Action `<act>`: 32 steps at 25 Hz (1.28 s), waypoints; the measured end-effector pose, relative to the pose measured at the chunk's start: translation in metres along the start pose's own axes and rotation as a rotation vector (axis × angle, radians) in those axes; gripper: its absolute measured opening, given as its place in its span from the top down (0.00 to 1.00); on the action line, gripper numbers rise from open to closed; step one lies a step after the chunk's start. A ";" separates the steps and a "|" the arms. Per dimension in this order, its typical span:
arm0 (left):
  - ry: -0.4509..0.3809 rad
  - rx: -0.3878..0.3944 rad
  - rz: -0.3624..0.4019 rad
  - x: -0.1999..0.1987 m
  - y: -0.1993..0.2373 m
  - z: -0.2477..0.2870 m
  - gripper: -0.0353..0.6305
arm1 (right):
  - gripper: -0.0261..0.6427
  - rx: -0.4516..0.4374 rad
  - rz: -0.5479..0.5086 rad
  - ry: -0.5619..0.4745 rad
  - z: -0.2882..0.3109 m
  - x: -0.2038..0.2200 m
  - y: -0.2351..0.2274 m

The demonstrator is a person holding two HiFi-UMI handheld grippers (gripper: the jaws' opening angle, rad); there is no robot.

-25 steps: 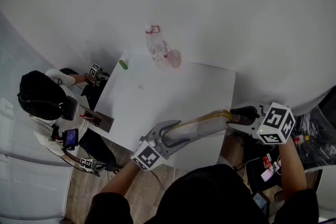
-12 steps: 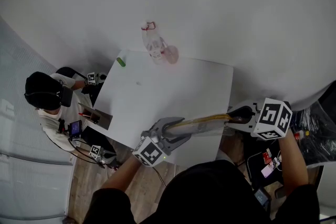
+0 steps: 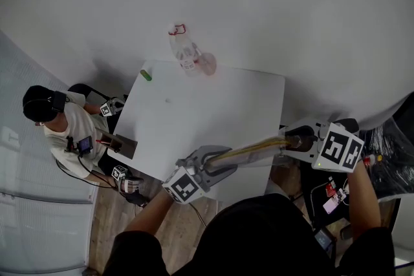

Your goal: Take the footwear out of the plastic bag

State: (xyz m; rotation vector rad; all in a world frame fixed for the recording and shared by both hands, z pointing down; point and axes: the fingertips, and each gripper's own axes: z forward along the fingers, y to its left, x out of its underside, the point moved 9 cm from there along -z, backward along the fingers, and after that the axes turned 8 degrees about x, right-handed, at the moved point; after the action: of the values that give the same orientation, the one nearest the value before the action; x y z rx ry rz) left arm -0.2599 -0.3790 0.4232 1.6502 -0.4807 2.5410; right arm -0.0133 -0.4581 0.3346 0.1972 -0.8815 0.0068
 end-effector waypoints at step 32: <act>0.002 0.090 -0.080 0.023 0.007 0.022 0.71 | 0.86 -0.060 -0.205 0.099 0.008 0.010 0.005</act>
State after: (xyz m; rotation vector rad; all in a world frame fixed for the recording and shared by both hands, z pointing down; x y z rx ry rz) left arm -0.2516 -0.3944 0.4509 1.6595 -0.2979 2.5407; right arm -0.0129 -0.4550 0.3481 0.2283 -0.7588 -0.1995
